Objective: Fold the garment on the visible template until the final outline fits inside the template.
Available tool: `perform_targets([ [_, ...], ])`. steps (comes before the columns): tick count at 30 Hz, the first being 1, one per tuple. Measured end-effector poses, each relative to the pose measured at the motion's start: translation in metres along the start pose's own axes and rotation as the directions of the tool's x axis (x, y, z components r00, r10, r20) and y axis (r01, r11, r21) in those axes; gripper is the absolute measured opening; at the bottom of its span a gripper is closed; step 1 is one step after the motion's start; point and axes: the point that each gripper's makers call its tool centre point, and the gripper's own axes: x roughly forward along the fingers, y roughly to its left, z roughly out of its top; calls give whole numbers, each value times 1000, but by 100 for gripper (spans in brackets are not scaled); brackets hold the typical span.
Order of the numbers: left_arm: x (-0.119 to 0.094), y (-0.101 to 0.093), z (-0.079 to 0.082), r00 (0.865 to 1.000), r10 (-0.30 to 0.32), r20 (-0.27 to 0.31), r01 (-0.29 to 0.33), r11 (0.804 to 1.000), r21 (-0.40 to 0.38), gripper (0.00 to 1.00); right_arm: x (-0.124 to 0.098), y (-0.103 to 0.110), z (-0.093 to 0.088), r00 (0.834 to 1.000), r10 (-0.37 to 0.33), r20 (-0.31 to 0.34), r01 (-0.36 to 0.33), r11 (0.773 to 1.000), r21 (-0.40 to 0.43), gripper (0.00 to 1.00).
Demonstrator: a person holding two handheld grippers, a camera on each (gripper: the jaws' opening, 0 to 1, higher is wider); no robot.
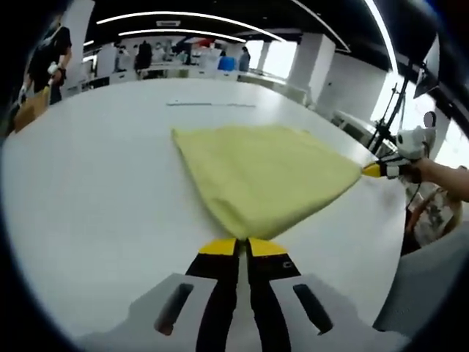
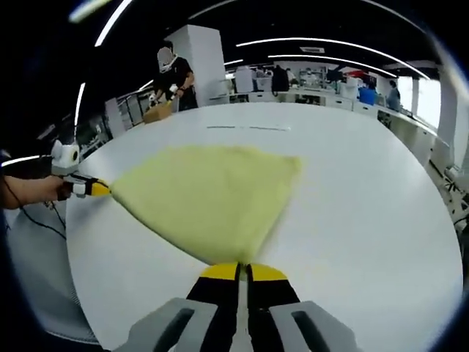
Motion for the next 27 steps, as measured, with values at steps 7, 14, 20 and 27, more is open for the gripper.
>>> perform_targets([
  [7, -4, 3, -1, 1000, 4, -2, -4, 1000, 7, 0, 0, -1, 0, 1000, -2, -3, 2, 1000, 21, 0],
  [14, -7, 12, -2, 999, 29, -13, -29, 999, 45, 0, -2, -4, 1, 1000, -15, -3, 15, 1000, 4, 0],
  [20, -7, 11, -3, 999, 31, -19, -30, 997, 69, 0, -2, -4, -2, 1000, -19, -17, 19, 1000, -13, 0],
  [27, -9, 8, -3, 999, 24, -20, -23, 997, 70, 0, -4, -3, -5, 1000, -2, -27, 1, 1000, -11, 0],
])
